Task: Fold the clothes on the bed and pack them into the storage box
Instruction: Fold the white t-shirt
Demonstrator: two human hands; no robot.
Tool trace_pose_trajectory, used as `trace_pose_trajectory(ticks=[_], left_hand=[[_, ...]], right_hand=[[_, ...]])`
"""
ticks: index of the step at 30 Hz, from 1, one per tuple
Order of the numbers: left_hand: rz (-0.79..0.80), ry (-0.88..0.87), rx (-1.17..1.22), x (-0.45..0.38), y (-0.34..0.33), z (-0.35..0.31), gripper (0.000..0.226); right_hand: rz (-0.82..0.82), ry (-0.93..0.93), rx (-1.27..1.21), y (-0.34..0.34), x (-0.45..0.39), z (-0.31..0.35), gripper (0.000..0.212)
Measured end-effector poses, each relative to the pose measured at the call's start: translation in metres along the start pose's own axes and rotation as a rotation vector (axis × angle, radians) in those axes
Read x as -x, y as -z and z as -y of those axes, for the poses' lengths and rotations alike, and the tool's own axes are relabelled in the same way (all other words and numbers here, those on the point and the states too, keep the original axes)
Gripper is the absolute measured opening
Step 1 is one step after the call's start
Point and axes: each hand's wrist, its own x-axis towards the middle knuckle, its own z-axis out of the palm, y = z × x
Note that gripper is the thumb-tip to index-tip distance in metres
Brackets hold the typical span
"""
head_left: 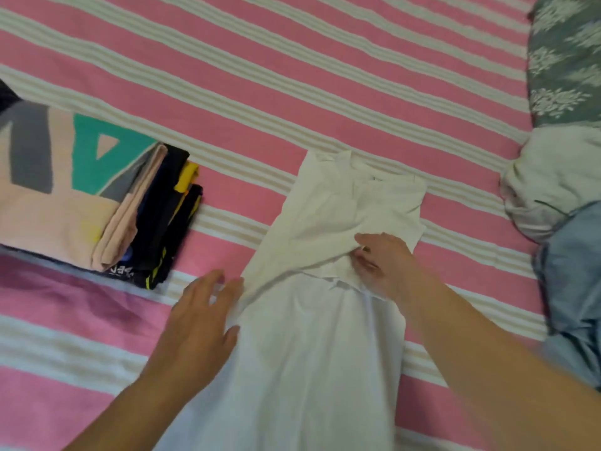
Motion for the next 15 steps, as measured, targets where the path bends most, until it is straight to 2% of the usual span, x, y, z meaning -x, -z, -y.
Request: trace_pose_trajectory(ticks=[3,4,6,7,9,11,14,15], left_hand=[[0.007,0.157,-0.034,0.057,0.002,0.037,0.085],[-0.018,0.213,-0.020,0.072,0.003,0.043,0.082],[-0.051,0.296,0.022,0.101,0.003,0.047,0.073],[-0.052,0.306,0.039,0.111,0.001,0.047,0.069],[-0.035,0.332,0.078,0.130,-0.001,0.046,0.065],[-0.034,0.370,0.121,0.142,-0.003,0.046,0.065],[-0.039,0.374,0.139,0.151,-0.006,0.046,0.071],[-0.040,0.370,0.140,0.152,-0.006,0.046,0.072]], right_hand=[[-0.159,-0.051,-0.008,-0.008,-0.025,-0.003,0.052],[-0.178,-0.078,0.019,-0.009,-0.030,-0.001,0.048],[-0.173,-0.120,0.049,-0.017,-0.022,-0.004,0.019],[-0.153,-0.131,0.036,-0.021,-0.015,-0.005,0.013],[-0.090,-0.135,0.152,-0.026,-0.002,-0.011,0.017],[-0.071,-0.003,0.331,-0.030,0.009,-0.016,0.019],[-0.241,0.410,0.521,-0.034,0.016,-0.012,0.026],[-0.283,0.454,0.498,-0.035,0.018,-0.013,0.027]])
